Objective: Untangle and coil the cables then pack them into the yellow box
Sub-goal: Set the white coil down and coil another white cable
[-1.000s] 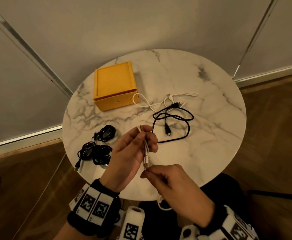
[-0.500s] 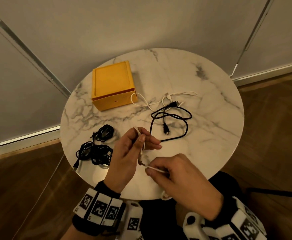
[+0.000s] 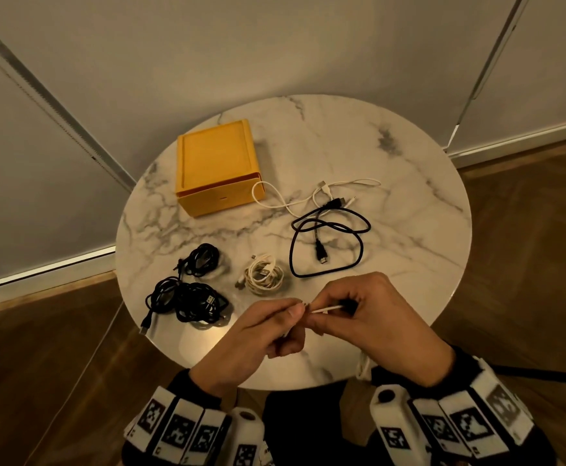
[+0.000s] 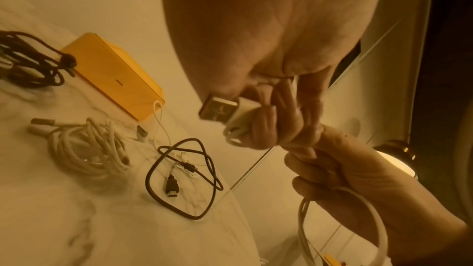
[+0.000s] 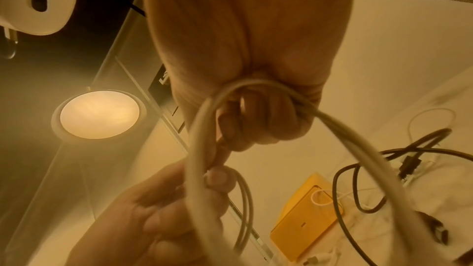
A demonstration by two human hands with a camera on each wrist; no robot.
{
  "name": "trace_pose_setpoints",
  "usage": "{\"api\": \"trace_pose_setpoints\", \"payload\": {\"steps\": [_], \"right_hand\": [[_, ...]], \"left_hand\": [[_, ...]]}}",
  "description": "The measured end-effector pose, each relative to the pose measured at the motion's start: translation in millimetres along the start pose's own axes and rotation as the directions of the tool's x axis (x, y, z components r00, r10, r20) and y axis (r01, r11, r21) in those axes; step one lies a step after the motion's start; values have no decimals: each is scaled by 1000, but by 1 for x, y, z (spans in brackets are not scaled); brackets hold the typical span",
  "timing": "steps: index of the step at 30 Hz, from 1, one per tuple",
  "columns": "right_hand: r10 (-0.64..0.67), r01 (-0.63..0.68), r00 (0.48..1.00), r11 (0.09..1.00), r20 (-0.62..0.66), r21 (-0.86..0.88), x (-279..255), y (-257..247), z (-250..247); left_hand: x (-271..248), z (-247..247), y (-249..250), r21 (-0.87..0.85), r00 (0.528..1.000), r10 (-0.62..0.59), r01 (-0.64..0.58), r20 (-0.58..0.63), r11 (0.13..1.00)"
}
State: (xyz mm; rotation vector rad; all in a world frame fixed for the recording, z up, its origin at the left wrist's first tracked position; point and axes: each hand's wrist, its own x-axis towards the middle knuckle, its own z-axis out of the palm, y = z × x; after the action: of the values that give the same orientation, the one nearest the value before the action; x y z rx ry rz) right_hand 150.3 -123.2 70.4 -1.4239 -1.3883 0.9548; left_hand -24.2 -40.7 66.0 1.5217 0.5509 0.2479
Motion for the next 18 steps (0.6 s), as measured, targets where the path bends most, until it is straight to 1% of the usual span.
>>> {"api": "trace_pose_setpoints", "payload": {"steps": [3,5,8,9,12,16,18], "right_hand": [[-1,1,999,1000,50,-2,-1,2,-1],[-3,4,997,1000,78,-11,-1,4,-1],[-33,37,996,998,79,-55,-1,7,2],[-35,39,996,998,76,-57,-1,8,4],[-25,29,997,999,76,-43,-3,14,10],[-33,36,998,998,46,-55,-6,18,26],[2,-1,999,1000,52,-27,-8,21,35]], "left_hand": [[-1,-5,-2,43,999,-21,20,42,999],[-1,-10,-3,155,999,-26,19,44,988],[-1,-16,-1,320,999,32,-39,27,947],[-1,-17,0,345,999,53,-49,-3,937],[1,-20,-1,321,990,95,-59,-100,945],[4,-22,-9,347,971,108,-28,-213,938],[6,-25,-11,348,953,115,-11,-279,938]]}}
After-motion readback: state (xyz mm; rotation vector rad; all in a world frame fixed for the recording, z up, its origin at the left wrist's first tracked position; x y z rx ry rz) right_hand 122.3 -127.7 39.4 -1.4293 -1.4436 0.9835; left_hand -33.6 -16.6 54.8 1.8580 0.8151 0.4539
